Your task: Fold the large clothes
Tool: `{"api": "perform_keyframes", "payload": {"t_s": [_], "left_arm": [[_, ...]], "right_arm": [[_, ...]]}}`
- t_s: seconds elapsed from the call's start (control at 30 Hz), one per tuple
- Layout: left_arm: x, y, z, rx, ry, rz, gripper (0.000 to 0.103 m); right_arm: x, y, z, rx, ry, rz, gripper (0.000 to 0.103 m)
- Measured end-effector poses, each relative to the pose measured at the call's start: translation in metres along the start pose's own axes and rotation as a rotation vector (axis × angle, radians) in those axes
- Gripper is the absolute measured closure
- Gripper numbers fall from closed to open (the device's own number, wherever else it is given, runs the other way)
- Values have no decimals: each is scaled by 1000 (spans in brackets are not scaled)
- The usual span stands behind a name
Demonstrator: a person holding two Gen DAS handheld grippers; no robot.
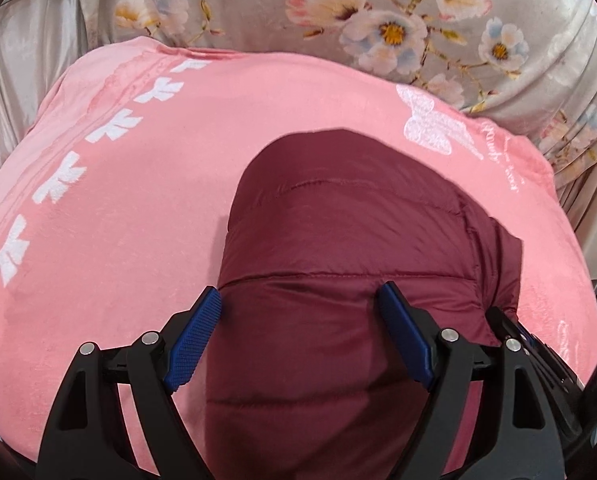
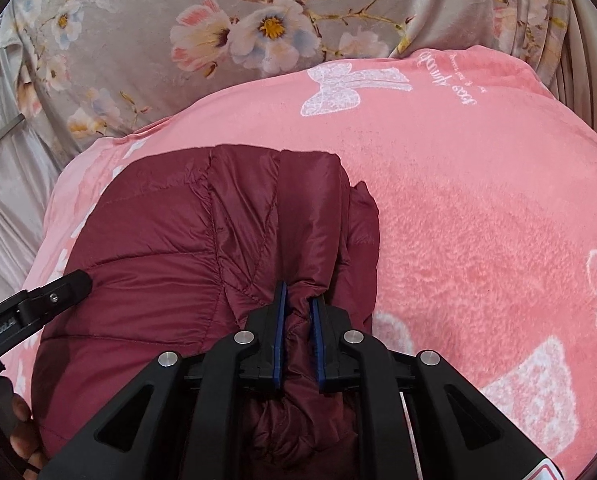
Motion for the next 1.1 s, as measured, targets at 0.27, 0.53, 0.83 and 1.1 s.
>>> {"api": "perform_keyframes", "payload": {"t_s": [0.27,0.53,0.83,1.1], "left_arm": [[19,-26,2,-36,-34,-11,12],[26,-44,2,-30,-48,-46,7],[23,-56,-3,-12,-86,-65,6],[5,-35,13,60,-53,15,9]], "right_arm": [[16,-8,-5,-16,-31,-16,93],[21,-13,-6,-10,-34,-30,92],[22,-18,-14,-30,-78,-20,92],[2,4,-21,-29,-94,-4,75]]}}
Point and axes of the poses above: each gripper's, at about its wrist camera, not at the fingertips, and y roughly against the way its jaws point, z to its left, x to its underside, the point moved 1 cm from there along -y, roughly the way its jaws point, and after that the axes turned 14 degrees about -z, right-handed, at the moved point
